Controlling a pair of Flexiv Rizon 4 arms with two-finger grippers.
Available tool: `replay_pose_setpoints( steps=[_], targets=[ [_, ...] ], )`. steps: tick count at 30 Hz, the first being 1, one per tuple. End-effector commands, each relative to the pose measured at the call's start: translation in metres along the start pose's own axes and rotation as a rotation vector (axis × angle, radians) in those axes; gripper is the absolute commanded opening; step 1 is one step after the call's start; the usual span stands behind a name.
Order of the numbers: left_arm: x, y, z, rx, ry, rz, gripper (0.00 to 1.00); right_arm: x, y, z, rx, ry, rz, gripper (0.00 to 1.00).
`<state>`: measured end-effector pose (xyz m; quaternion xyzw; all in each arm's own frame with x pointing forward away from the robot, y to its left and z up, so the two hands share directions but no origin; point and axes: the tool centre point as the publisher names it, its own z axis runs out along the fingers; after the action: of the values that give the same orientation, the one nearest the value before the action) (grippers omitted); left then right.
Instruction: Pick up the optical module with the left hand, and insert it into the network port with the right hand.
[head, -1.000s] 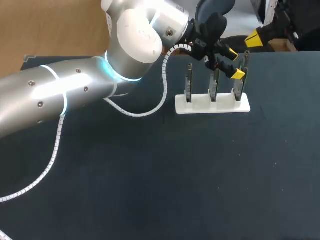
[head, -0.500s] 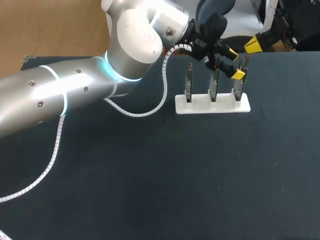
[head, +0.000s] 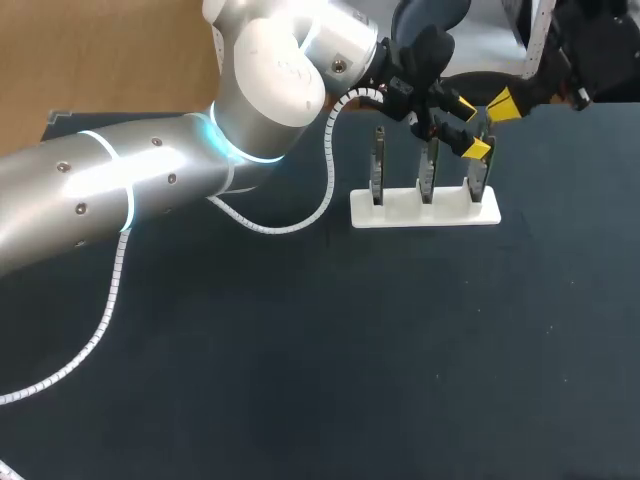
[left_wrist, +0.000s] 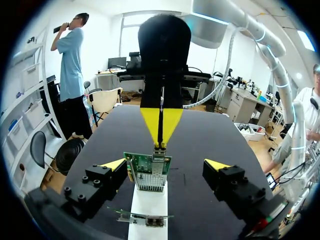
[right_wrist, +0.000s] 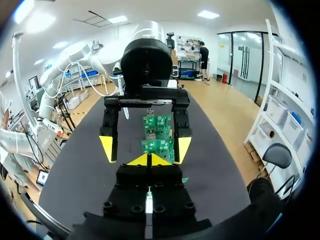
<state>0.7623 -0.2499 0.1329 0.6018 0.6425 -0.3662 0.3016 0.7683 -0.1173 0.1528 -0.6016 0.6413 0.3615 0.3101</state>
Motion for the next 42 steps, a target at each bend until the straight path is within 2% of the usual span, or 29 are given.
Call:
replay_pose_setpoints(
  steps=[1, 31, 42],
  targets=[
    [-0.001, 0.0, 0.0, 0.0, 0.004, -0.002, 1.0, 0.003, 0.001, 0.004, -0.002, 0.0, 0.006, 0.0],
    [-0.001, 0.0, 0.0, 0.0, 0.004, -0.002, 1.0, 0.018, 0.003, 0.014, -0.025, 0.015, 0.052, 0.0],
    [-0.001, 0.0, 0.0, 0.0, 0.004, -0.002, 1.0, 0.0, 0.001, 0.001, 0.008, -0.039, 0.022, 0.0]
  ],
)
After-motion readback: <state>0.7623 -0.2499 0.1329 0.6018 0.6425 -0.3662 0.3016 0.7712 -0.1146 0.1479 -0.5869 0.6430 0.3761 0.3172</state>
